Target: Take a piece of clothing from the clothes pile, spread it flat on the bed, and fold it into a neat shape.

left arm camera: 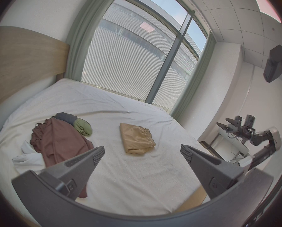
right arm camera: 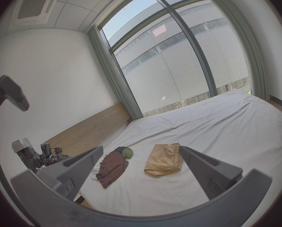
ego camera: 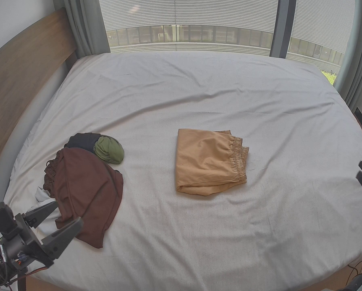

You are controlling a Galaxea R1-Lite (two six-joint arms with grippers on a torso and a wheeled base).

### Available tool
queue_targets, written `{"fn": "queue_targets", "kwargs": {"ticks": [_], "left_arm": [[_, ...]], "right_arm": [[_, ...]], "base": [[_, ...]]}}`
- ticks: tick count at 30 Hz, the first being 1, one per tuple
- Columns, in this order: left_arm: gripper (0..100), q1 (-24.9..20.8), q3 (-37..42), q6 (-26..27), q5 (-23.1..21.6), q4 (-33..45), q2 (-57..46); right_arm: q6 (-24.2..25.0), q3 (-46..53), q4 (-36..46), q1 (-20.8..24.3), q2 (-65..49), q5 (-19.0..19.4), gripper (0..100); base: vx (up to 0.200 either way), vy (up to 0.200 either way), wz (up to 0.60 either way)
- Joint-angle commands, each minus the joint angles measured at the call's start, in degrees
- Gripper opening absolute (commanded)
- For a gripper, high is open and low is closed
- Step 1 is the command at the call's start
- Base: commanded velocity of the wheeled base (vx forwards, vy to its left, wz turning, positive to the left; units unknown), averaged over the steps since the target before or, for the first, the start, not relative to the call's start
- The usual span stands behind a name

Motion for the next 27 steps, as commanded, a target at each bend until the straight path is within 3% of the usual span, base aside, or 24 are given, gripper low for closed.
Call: {"fn": "queue_targets", "kwargs": {"ticks": [1, 10, 11, 14, 15, 20, 23, 27], "left_arm": [[100, 9.23, 0.99, 0.60, -0.24, 18.37, -27.19], [100, 16.17, 0.99, 3.77, -1.56, 31.38, -39.05], [100, 17.05, 0.99, 4.29, -1.56, 32.34, -40.37], [100, 19.95, 0.99, 6.23, -1.73, 35.24, -44.77], [100, 20.92, 0.99, 7.28, -1.73, 36.12, -45.65], [100, 24.08, 0.99, 10.80, -1.82, 42.54, -50.92], [100, 26.46, 0.28, 12.47, -3.66, 50.54, -55.84], [100, 26.46, 0.46, 12.38, -3.75, 49.48, -55.49]], "right_arm": [[-2.30, 2.76, 23.04, -5.62, -35.02, -0.15, 100], [-7.40, 10.84, 28.85, -10.37, -42.49, -3.22, 100], [-8.54, 12.16, 28.93, -10.28, -42.58, -5.16, 100], [-10.74, 14.36, 29.72, -10.28, -42.49, -16.32, 100], [-11.26, 14.36, 29.81, -10.19, -42.58, -17.99, 100], [-12.85, 14.36, 29.90, -10.28, -42.49, -20.45, 100], [-14.16, 14.36, 29.99, -10.28, -42.40, -23.26, 100], [-15.31, 14.01, 32.01, -10.28, -42.40, -23.61, 100]], "base": [[0.000, 0.000, 0.00], [0.000, 0.000, 0.00], [0.000, 0.000, 0.00], [0.000, 0.000, 0.00], [0.000, 0.000, 0.00], [0.000, 0.000, 0.00], [0.000, 0.000, 0.00], [0.000, 0.000, 0.00]]}}
